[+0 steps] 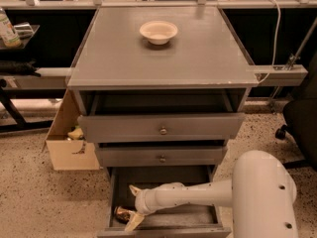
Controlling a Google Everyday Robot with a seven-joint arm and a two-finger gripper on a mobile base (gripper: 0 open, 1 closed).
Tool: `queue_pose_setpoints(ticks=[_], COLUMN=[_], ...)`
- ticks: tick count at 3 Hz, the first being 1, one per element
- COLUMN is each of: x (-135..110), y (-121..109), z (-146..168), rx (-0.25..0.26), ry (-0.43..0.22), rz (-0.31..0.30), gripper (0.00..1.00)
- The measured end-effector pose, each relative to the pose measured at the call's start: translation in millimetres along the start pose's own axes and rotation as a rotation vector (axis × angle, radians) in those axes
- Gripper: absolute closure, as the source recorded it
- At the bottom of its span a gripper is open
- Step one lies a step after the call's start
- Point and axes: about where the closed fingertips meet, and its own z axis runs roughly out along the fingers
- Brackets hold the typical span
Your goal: Pick orange can from bottom drawer and place on counter
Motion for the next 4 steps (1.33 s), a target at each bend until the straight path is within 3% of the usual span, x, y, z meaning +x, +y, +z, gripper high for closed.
queue_pose_setpoints(ticks=[2, 4], x=[5.6, 15.7], y=[-1.6, -19.4], z=[10.5, 31.9], rx=[-0.003, -0.001], ry=[-0.012, -0.053], rz=[0.003, 0.027], gripper=[0.0, 0.0])
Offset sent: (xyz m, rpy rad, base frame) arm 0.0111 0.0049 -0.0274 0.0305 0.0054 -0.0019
